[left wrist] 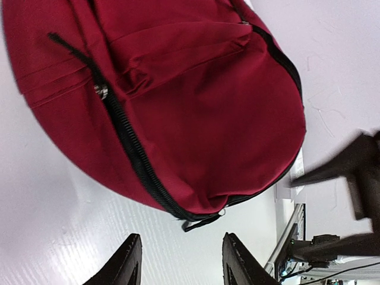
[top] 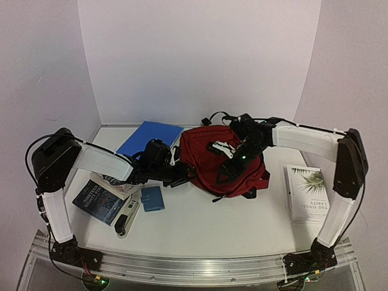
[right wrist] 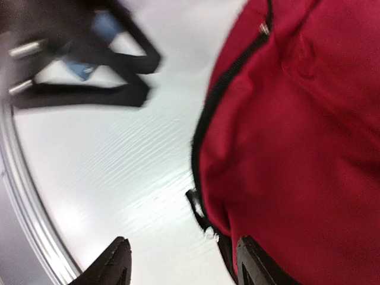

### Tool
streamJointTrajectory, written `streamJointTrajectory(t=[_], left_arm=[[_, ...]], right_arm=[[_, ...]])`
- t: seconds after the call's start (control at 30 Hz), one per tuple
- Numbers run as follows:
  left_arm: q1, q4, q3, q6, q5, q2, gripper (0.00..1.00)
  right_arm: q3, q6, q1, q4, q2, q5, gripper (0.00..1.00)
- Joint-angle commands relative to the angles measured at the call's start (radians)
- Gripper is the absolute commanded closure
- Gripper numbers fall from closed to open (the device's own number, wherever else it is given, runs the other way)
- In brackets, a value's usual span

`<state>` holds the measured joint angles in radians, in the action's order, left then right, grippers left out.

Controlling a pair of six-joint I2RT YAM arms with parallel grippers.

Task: Pack the student bag
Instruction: Unzip the student bag at the center of the board.

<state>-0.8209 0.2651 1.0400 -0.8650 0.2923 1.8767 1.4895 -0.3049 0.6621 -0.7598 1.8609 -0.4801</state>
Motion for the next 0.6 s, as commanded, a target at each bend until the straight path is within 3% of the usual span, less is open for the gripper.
streamJointTrajectory(t=[0.0, 0.1, 0.2, 0.37, 0.57], left_arm=[[0.029, -0.075, 0.052, -0.072, 0.008, -0.002, 0.52], [0.042, -0.093, 0.067, -0.114, 0.012, 0.01, 0.52], [0.045, -0.115, 0.104, -0.119, -0.003, 0.017, 0.5], [0.045, -0.304, 0.272, -0.032, -0.027, 0.085, 0.44], [0.08, -0.54, 0.504, -0.008, -0.11, 0.193, 0.26]], right_arm=[[-0.106, -0.334, 0.025, -0.029, -0.109, -0.037, 0.38], [-0.136, -0.438, 0.044, -0.023, -0.113, 0.016, 0.38], [-0.144, -0.436, 0.049, -0.011, -0.114, 0.039, 0.39], [-0.194, -0.184, 0.048, 0.0, -0.14, 0.017, 0.41], [-0.319, 0.001, 0.036, 0.001, -0.235, 0.037, 0.41]])
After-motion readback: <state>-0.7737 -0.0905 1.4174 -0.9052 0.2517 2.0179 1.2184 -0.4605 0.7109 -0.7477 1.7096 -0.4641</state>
